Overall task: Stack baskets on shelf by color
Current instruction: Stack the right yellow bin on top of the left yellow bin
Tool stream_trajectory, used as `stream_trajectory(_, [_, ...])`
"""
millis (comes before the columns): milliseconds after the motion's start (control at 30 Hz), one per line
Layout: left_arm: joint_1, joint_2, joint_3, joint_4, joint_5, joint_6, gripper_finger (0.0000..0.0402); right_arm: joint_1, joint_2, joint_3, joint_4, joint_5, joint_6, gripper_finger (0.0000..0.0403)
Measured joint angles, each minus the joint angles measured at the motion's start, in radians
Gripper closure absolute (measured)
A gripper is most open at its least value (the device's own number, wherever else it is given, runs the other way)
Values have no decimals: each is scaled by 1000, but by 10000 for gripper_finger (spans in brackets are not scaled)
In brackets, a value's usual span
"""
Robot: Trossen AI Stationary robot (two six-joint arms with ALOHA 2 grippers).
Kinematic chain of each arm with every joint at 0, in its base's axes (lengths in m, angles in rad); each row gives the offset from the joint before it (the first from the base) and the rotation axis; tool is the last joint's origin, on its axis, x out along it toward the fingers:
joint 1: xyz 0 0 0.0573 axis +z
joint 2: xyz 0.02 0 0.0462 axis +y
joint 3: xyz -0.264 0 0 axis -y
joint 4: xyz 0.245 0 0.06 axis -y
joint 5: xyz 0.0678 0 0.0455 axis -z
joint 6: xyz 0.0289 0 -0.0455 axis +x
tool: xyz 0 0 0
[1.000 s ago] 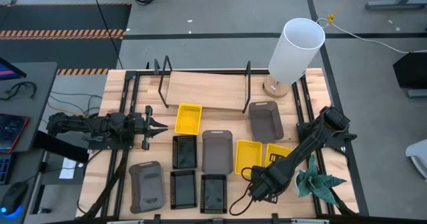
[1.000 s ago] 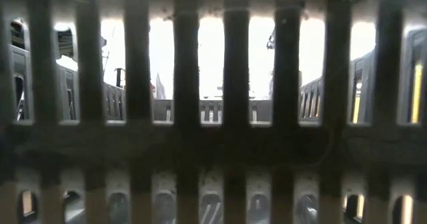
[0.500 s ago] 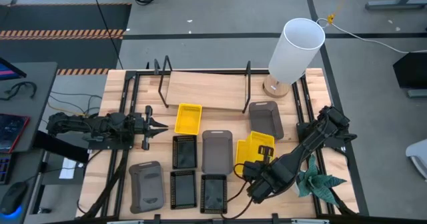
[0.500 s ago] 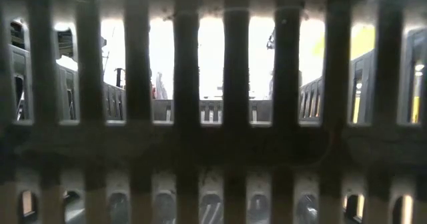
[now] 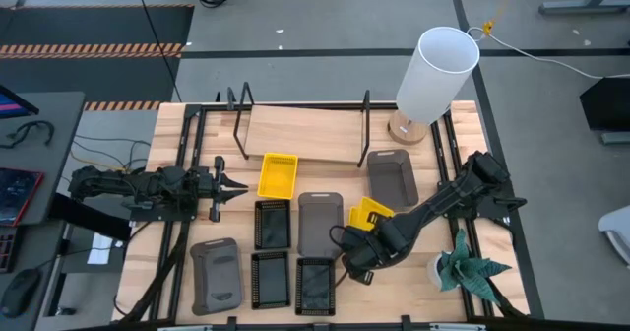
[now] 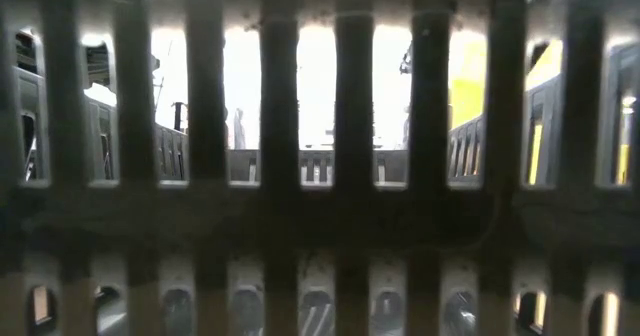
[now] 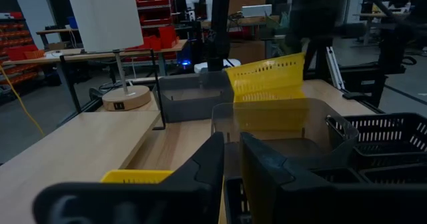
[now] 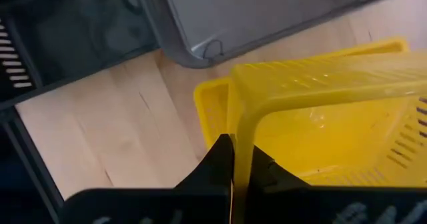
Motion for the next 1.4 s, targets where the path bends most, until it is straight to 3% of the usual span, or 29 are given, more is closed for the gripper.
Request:
stream_trajectory(467, [0, 0, 0, 0, 0, 0, 342, 23, 0, -110, 50, -58, 88, 398])
stream_trajectory(900, [0, 0, 0, 0, 0, 0, 345, 24, 0, -119, 60, -96, 129, 395])
stream_trajectory(1400, [0, 0, 0, 0, 0, 0, 348, 22, 0, -115, 51, -120, 114, 313])
